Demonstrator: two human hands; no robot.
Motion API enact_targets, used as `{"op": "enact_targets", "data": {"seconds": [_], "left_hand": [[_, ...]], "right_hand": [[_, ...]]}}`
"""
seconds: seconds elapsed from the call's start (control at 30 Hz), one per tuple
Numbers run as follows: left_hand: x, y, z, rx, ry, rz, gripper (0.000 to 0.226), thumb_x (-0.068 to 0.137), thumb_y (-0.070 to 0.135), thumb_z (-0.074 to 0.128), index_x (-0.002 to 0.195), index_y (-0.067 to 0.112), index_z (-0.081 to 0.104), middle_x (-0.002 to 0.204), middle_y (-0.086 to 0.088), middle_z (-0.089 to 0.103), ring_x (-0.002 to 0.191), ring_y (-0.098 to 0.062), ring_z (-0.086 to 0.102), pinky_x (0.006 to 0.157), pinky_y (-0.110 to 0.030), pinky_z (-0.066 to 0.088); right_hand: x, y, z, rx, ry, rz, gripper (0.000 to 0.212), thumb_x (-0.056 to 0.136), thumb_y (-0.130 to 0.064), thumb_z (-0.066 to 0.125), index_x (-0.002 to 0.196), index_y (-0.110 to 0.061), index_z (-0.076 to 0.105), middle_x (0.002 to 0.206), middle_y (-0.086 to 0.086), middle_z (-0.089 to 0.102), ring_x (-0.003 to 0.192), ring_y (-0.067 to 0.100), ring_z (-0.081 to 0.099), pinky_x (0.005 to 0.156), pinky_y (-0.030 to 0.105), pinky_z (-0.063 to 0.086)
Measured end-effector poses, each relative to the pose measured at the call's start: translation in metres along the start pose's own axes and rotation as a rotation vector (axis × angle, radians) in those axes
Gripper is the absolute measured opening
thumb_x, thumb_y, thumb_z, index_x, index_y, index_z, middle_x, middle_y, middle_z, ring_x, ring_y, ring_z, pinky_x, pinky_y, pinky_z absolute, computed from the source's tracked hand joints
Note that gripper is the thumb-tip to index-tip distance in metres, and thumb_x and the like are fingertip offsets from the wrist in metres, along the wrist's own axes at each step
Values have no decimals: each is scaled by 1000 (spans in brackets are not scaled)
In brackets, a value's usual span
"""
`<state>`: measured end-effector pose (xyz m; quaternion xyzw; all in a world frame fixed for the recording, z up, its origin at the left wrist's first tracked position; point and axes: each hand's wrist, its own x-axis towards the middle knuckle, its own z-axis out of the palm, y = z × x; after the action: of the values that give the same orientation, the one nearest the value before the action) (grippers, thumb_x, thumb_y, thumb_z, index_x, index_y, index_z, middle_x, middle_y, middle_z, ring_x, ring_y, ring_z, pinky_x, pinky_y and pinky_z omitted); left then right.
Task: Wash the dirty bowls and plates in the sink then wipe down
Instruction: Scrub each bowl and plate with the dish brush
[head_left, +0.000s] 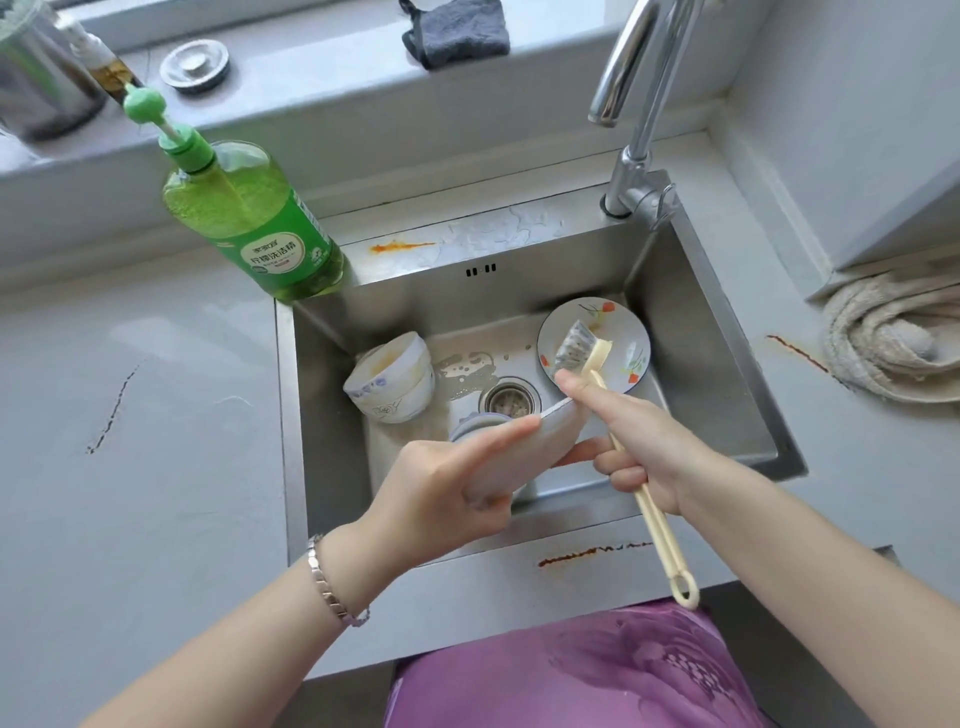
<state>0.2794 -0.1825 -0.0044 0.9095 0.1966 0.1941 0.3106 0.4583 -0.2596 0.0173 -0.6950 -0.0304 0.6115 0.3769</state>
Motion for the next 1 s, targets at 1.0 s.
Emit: {"op": "enact_targets", "data": {"seconds": [1.0], "left_hand": [[54, -107, 55, -768, 145, -1318, 32, 86, -11, 40, 106, 7, 59, 97, -11, 67, 79, -27, 67, 49, -30, 56]], "right_hand": [[87, 16, -69, 34, 233, -105, 17, 89, -30, 57, 105, -23, 59, 66, 14, 71, 36, 9, 27, 30, 11, 14]]}}
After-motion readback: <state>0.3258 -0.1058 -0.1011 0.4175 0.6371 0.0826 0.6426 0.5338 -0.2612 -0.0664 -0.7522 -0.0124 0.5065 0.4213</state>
